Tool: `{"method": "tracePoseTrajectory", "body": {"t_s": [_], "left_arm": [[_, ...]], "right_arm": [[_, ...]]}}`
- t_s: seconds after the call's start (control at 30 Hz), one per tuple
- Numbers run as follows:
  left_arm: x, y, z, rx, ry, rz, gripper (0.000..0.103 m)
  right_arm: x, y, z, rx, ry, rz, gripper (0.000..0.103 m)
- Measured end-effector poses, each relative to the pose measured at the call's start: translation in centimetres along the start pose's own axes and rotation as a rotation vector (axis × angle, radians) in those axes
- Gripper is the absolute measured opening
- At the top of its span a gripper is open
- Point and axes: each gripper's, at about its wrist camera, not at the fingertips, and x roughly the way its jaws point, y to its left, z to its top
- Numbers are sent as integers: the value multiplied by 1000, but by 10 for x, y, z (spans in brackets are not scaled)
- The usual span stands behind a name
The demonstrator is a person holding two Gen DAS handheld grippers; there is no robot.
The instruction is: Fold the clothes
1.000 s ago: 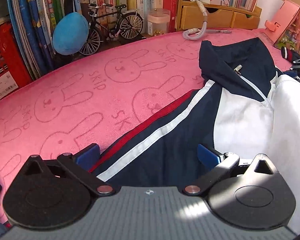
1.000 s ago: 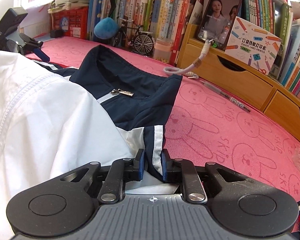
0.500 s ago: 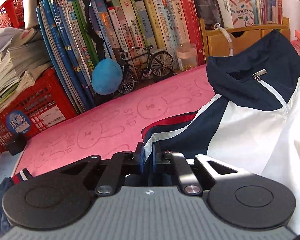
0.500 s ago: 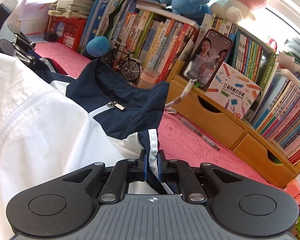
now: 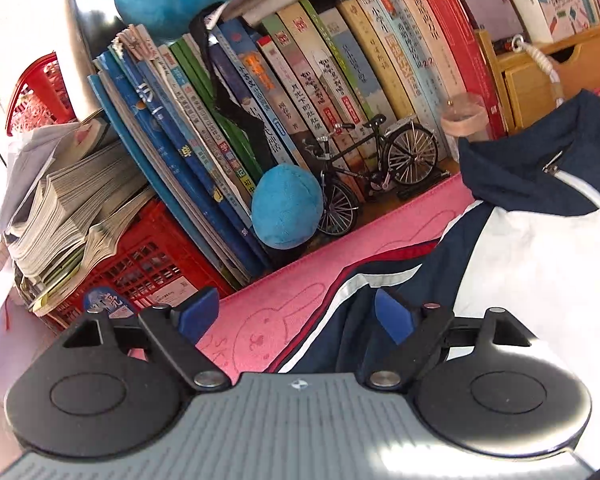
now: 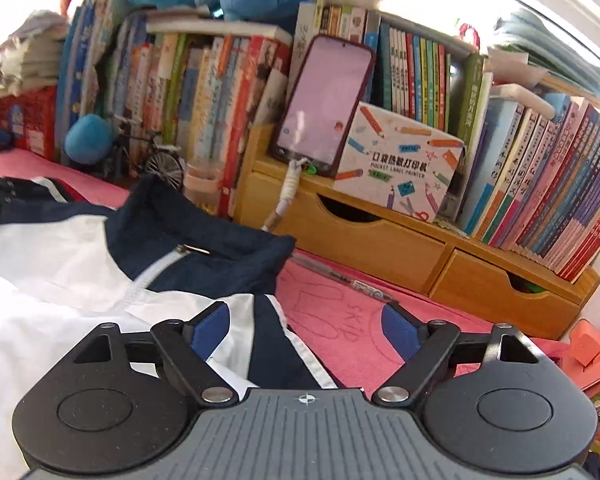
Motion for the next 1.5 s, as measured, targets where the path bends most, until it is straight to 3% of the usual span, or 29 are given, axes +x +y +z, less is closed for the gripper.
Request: {"method": "tracePoseTrajectory", "body": {"t_s": [0.03,0.1,0.2,0.27,0.4,0.53,0.6,0.63,0.67,0.7,0.83,0.9,0.93,0.97,1.03,1.07,1.17,1.23,1.27,1.33,1.37,1.4,1.43,1.5], "left_arm": [[-16,7,-1,-28,-23,-34,86],[-48,17,-3,-73,-66,-101,87],[-94,7,-16,-11,-114,-198,100],[-118,-3,-29,23,-116,-248,100],[-153,-8,-65,-25,-63,-274,100],[-184,-3,-100,-116,-1,-271,103],[-197,10,-117,-211,41,-250,103],[-200,17,-123,-261,70,-260,103],[-202,23,-130,-311,100,-273,103],[-202,27,-135,-360,129,-296,103],[-196,35,-155,-538,233,-413,103],[-200,35,-165,-619,243,-443,102],[-205,35,-170,-660,238,-447,93],[-210,36,-175,-698,231,-457,65],[-225,42,-184,-755,219,-516,31],[-233,44,-188,-768,212,-538,28],[-252,43,-194,-711,199,-550,26],[-255,39,-195,-678,213,-523,34],[-251,37,-195,-669,224,-501,41],[-242,32,-192,-651,234,-471,80],[-238,29,-190,-641,232,-467,89],[-235,25,-187,-626,220,-484,91],[-233,20,-184,-602,208,-510,93],[-228,9,-179,-558,182,-550,96]], "right_arm": [[-15,2,-4,-1,-14,60,84],[-31,10,-15,1,47,138,83],[-44,27,-42,42,218,258,57],[-59,39,-66,46,302,309,54],[-117,45,-99,49,281,333,54],[-171,15,-120,239,258,306,56],[-199,-3,-131,361,183,278,62],[-207,-9,-134,391,157,246,72],[-211,-13,-137,401,148,221,81],[-214,-17,-141,413,142,200,83],[-204,-12,-153,439,182,218,84],[-202,1,-155,404,190,196,79],[-210,8,-155,392,177,177,42],[-218,15,-156,381,164,158,10],[-234,28,-157,365,142,128,10],[-245,28,-159,378,140,140,9],[-277,26,-169,426,159,187,9],[-294,24,-177,444,175,202,9],[-299,24,-179,439,170,184,12],[-299,20,-180,453,141,149,20],[-294,18,-179,472,132,143,40],[-288,17,-178,484,122,136,55],[-281,17,-177,488,117,127,78],[-262,27,-173,447,130,94,81]]}}
